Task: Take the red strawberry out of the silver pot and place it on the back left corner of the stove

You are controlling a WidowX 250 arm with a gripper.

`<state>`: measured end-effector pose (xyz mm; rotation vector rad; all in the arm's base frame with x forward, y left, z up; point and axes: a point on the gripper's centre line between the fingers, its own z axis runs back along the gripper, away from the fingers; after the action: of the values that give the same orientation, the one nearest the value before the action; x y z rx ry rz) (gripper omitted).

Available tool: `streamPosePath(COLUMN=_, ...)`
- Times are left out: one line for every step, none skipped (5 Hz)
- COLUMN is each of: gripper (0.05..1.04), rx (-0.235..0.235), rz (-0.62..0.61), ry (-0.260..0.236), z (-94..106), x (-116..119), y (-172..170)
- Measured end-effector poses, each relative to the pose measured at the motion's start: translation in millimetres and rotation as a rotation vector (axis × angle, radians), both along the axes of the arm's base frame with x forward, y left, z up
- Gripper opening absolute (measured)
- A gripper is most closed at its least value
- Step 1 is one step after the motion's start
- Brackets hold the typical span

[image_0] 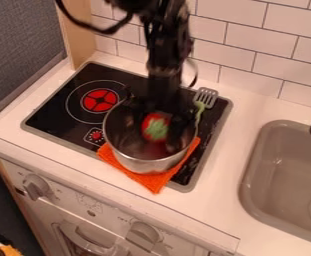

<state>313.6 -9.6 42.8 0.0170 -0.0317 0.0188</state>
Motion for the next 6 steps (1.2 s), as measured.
streamPosePath(gripper=0.784, rx=-0.022, rz=-0.026, ry=-0.096, z=40.4, x=31.7, y=24.5)
streamPosePath(gripper=0.784, rx=-0.012, rz=0.02, ry=-0.087, z=49.2, x=59.9, y=73.9)
streamPosePath(gripper=0.784, rx=-0.015, rz=0.031, ry=-0.046, z=30.7, x=76.1, y=120.8)
streamPosePath(gripper=0.784, rx=0.014, rz=0.042, ry=-0.029, z=25.0, x=72.8, y=157.6)
streamPosePath(gripper=0.784, rx=0.042, rz=0.014, ry=0.008, z=16.6, x=66.1, y=166.7)
streamPosePath(gripper=0.784, rx=0.074, rz=0.03, ry=0.026, z=1.2, x=64.3, y=172.3)
